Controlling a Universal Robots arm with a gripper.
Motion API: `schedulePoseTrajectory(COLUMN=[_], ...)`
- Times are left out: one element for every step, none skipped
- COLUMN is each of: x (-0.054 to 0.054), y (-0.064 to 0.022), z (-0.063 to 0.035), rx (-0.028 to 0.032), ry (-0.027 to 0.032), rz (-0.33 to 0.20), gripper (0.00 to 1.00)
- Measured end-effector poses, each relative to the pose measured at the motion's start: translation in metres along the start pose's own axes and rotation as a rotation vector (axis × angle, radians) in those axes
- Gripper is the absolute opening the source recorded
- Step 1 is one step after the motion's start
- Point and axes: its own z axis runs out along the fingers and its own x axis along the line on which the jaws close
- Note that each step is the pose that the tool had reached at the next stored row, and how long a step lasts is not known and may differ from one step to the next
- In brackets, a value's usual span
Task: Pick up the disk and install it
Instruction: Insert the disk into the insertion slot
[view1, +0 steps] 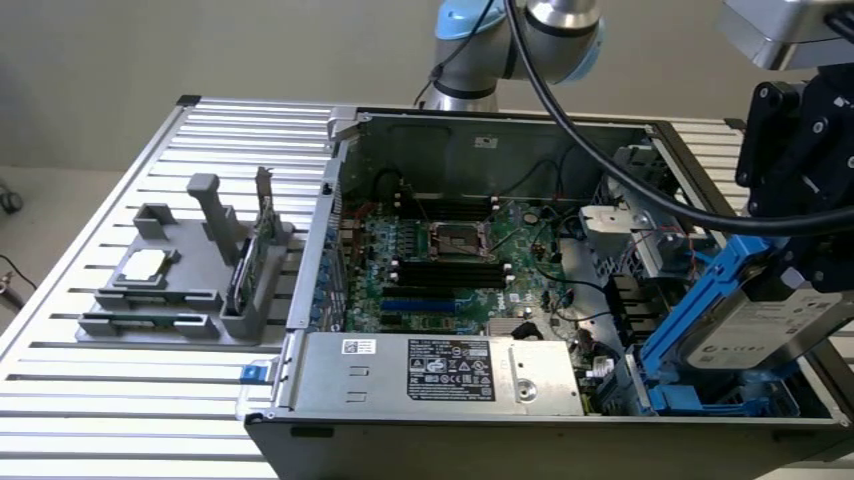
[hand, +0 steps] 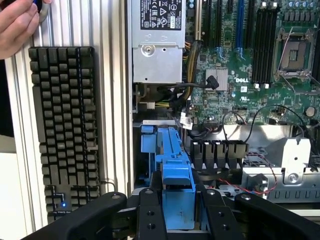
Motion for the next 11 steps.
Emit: schedulePoseTrajectory(x=[0.0, 0.0, 0.0001, 0.0001, 0.0001, 0.0001, 0.0001, 0.0002, 0.0003, 0.0004, 0.0005], y=[0.0001, 0.0001, 0.0002, 0.0002, 0.0003, 0.0003, 0.0003, 0.0004, 0.0004, 0.0004, 0.0004], z=[0.0007, 0.0015, 0.002, 0.0025, 0.0028, 0.0032, 0.0036, 0.004, 0.0043, 0.0045, 0.0048], rx=[0.0001, 0.0003, 0.0003, 0.0003, 0.0004, 0.0005, 0.0005, 0.0006, 0.0006, 0.0006, 0.0006], ry=[-0.0013, -0.003, -0.0045, -0.0062, -0.0076, -0.0091, -0.0108, -0.0124, -0.0136, -0.0147, -0.0159], rz=[0.0, 0.0, 0.0, 0.001, 0.001, 0.001, 0.001, 0.001, 0.001, 0.001, 0.001], gripper=[0.33, 0.33, 0.33, 0.33, 0.33, 0.33, 0.33, 0.33, 0.33, 0.33, 0.33])
